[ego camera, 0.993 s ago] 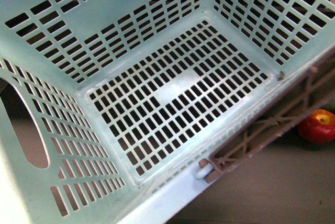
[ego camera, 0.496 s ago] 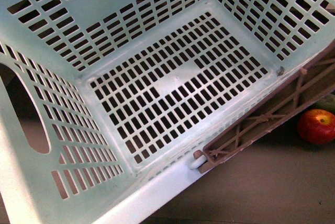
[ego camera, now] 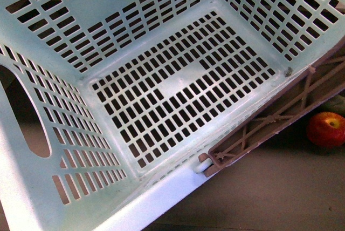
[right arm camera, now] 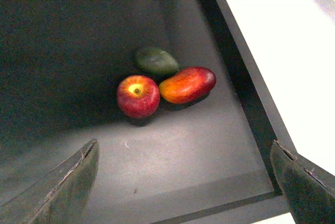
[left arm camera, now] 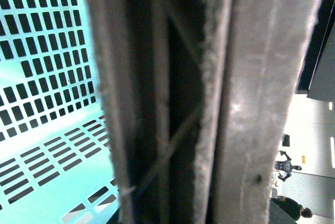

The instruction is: Pick apple with right arm and hold basket with left

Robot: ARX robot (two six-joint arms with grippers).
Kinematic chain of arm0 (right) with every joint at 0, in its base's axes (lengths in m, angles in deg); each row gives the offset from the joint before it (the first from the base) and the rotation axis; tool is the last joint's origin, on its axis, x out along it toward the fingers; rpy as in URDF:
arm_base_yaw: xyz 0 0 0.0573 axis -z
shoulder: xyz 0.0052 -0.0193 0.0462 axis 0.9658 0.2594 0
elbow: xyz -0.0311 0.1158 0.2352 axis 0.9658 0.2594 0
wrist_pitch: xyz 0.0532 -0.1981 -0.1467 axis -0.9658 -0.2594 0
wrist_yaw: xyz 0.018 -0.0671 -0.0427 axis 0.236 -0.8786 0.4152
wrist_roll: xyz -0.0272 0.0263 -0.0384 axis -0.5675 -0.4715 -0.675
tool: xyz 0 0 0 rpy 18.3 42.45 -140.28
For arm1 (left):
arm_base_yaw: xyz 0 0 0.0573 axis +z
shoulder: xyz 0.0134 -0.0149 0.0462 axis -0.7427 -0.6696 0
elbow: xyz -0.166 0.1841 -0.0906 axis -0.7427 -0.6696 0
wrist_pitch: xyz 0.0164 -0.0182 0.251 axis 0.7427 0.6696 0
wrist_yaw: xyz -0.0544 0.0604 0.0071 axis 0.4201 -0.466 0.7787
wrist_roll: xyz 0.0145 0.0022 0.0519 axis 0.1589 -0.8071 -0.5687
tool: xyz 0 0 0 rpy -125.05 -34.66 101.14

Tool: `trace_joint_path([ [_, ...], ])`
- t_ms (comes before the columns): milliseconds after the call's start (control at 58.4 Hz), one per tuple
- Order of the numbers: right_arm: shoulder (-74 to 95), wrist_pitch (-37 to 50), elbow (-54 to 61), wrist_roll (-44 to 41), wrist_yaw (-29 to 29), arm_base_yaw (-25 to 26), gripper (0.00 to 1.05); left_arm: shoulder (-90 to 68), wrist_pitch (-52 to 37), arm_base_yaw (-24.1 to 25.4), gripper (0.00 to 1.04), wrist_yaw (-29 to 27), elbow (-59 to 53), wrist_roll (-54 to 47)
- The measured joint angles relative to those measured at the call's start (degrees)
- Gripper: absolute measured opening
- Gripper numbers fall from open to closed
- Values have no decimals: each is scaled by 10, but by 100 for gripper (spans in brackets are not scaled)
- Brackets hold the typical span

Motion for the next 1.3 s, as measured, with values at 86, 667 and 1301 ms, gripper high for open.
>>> trace_joint_path([
  [86, 178, 136, -33, -40, 8, 10, 96, 0, 0, 0, 16, 0, 0, 0],
  [667, 700, 238, -268, -93, 0, -46, 96, 0, 0, 0, 16, 1, 0, 0],
  [1301, 811, 162, -435, -62, 11, -51, 96, 0, 0, 0, 16, 0, 0, 0],
])
